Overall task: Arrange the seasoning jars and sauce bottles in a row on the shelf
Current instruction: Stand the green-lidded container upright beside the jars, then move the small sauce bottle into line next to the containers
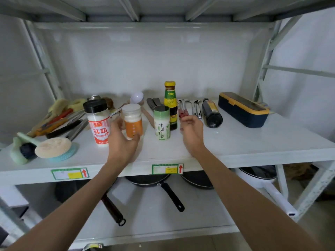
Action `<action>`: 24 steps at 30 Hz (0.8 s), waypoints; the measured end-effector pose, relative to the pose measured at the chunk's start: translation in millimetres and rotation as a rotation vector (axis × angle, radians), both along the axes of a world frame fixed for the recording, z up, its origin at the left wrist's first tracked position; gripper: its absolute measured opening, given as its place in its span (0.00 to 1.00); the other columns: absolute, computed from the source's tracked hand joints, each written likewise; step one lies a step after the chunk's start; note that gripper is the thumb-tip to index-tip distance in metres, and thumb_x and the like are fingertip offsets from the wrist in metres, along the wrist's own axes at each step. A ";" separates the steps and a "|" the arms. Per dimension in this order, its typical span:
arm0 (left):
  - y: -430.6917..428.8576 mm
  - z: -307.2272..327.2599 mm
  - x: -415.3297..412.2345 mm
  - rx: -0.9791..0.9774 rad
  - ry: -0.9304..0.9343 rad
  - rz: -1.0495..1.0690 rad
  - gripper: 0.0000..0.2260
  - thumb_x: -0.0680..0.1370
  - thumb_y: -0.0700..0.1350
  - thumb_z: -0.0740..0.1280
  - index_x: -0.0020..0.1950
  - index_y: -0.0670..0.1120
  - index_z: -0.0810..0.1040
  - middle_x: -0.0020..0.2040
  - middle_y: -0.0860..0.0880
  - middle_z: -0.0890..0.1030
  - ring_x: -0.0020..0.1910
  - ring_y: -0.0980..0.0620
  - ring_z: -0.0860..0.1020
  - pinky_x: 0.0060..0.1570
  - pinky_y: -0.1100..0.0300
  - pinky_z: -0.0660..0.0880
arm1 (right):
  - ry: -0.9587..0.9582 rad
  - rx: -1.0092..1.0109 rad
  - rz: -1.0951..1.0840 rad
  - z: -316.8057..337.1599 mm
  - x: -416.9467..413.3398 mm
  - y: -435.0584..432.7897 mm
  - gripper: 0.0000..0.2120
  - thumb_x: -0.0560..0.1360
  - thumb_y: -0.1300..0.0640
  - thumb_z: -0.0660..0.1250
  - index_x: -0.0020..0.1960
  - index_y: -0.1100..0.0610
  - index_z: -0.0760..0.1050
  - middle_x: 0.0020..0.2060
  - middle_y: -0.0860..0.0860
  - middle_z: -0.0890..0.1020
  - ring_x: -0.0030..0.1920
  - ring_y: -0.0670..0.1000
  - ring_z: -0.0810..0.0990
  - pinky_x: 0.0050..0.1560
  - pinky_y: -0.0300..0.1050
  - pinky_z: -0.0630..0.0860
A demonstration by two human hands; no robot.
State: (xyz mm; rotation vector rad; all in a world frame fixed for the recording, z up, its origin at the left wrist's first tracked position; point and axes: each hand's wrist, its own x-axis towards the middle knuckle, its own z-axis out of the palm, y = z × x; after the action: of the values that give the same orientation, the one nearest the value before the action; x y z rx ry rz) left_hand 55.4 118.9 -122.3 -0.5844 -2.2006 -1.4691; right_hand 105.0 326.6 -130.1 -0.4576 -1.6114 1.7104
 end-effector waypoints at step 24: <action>142.5 147.5 -31.9 -0.509 -0.105 -0.070 0.29 0.72 0.57 0.72 0.65 0.41 0.72 0.63 0.42 0.73 0.59 0.43 0.76 0.53 0.55 0.74 | -0.284 0.220 0.016 -3.6 -9.0 4.9 0.31 0.69 0.65 0.68 0.71 0.56 0.66 0.66 0.54 0.75 0.67 0.53 0.73 0.64 0.46 0.71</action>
State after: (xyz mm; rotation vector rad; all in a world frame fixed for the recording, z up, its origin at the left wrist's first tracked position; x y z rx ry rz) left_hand 23.6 261.4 25.3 -0.7634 -2.6784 -0.9796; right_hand 96.0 331.5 -133.7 -0.6004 -1.9850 1.5076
